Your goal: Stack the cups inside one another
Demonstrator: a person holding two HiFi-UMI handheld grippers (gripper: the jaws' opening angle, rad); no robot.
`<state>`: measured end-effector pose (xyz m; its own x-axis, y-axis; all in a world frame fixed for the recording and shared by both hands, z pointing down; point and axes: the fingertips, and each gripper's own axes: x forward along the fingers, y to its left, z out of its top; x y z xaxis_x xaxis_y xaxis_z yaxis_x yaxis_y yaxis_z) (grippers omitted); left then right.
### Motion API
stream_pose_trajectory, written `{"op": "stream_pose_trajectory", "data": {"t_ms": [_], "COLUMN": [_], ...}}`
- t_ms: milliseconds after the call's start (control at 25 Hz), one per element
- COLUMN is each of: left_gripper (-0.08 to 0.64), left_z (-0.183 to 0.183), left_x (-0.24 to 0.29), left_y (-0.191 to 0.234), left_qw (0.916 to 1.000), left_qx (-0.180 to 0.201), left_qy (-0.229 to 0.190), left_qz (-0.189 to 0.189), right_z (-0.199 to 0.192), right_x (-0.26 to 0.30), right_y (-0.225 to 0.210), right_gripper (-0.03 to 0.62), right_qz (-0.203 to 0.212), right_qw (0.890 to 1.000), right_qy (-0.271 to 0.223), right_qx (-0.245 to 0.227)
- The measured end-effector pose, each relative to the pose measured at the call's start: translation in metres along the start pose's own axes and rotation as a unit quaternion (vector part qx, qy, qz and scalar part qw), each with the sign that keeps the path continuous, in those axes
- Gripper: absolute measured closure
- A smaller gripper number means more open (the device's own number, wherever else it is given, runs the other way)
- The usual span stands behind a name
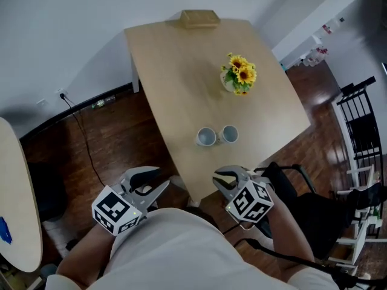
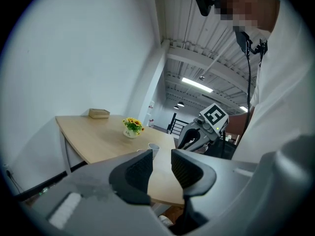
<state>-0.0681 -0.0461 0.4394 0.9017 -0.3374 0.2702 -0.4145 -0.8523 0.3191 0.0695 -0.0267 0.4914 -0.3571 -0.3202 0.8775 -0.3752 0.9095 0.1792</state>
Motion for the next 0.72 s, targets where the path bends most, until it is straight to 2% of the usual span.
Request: {"op": "stream_pose_trajectory", "data": {"t_ms": [120,360,720], "left_gripper": [0.434,0.413,0.407], "left_z": [-0.003,-0.001,-0.025], "left_x": [-0.001,-0.011,-0.051], "left_y": [0.000,0.001,0.016], "left_qw": [0.9999,0.9999,0.9984], "left_qx": [0.004,0.003,-0.026], "left_qy": [0.005,0.003,0.006], "left_qz": [-0.011,-0.011,0.050], "right_z": [-0.002,-0.019,-0.040], "right_x": [0.012,0.049,0.114], "right_y": [-0.003,-0.043,-0.093], "right_gripper": [0.529,0.507,0.501], "right_qz": [-0.017,-0.040,-0.030], "right_qw": [1.000,0.998,0.994], "right_qy": [0.004,0.041,0.104], "right_qx": [0.009,0.009,-0.015]}}
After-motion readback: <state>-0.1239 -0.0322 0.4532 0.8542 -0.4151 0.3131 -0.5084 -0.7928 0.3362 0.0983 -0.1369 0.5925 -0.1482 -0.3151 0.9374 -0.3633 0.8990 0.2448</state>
